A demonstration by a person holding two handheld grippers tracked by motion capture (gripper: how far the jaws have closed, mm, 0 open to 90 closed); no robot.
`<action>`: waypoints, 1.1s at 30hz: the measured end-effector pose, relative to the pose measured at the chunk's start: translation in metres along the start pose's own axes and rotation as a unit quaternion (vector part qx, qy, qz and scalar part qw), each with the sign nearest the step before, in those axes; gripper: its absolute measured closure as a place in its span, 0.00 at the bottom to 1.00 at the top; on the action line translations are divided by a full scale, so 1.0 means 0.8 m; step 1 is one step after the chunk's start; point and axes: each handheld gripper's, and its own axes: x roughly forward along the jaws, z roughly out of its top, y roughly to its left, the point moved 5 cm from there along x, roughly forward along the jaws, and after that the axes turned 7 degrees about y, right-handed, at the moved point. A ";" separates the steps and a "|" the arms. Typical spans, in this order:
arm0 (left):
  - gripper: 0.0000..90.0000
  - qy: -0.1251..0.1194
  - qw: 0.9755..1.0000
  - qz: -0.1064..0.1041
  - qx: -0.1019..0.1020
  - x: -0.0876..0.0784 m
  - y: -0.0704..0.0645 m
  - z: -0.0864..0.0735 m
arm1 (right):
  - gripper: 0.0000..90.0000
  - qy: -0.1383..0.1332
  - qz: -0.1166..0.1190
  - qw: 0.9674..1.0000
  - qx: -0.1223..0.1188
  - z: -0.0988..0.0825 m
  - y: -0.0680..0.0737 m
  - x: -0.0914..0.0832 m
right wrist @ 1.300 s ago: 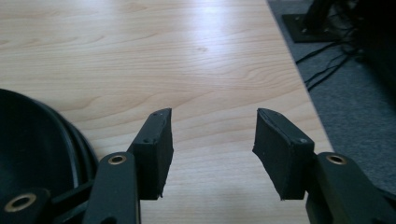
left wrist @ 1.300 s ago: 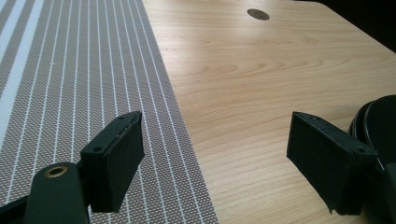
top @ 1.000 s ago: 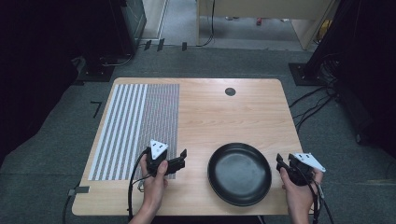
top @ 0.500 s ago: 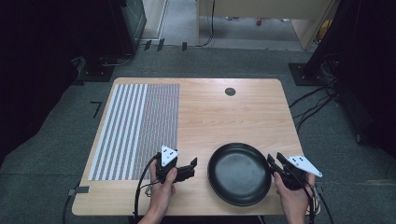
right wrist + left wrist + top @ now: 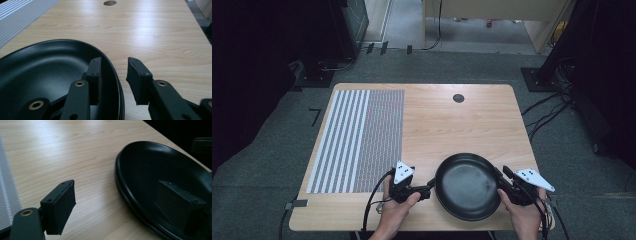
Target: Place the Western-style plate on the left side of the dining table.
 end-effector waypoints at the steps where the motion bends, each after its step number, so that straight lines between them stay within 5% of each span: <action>1: 0.18 0.002 1.000 -0.002 0.004 0.001 -0.002 -0.001 | 0.73 0.001 0.003 1.000 -0.002 -0.001 0.001 0.000; 9: 0.20 0.022 1.000 -0.012 0.012 0.012 -0.014 -0.009 | 0.80 0.014 0.020 1.000 -0.007 -0.005 0.005 0.000; 19: 0.41 0.036 0.999 -0.018 0.013 0.020 -0.019 -0.018 | 0.85 0.030 0.048 0.998 0.037 -0.015 -0.005 0.003; 22: 0.48 0.047 0.998 -0.034 0.014 0.024 -0.022 -0.022 | 0.86 0.032 0.056 0.996 0.061 -0.015 -0.008 0.002; 29: 0.53 0.054 0.998 -0.044 0.009 0.027 -0.025 -0.025 | 0.87 0.030 0.042 0.995 0.087 -0.017 -0.018 0.001; 33: 0.61 0.051 0.997 -0.053 0.011 0.027 -0.028 -0.026 | 0.90 0.045 0.055 0.993 0.098 -0.020 -0.017 0.004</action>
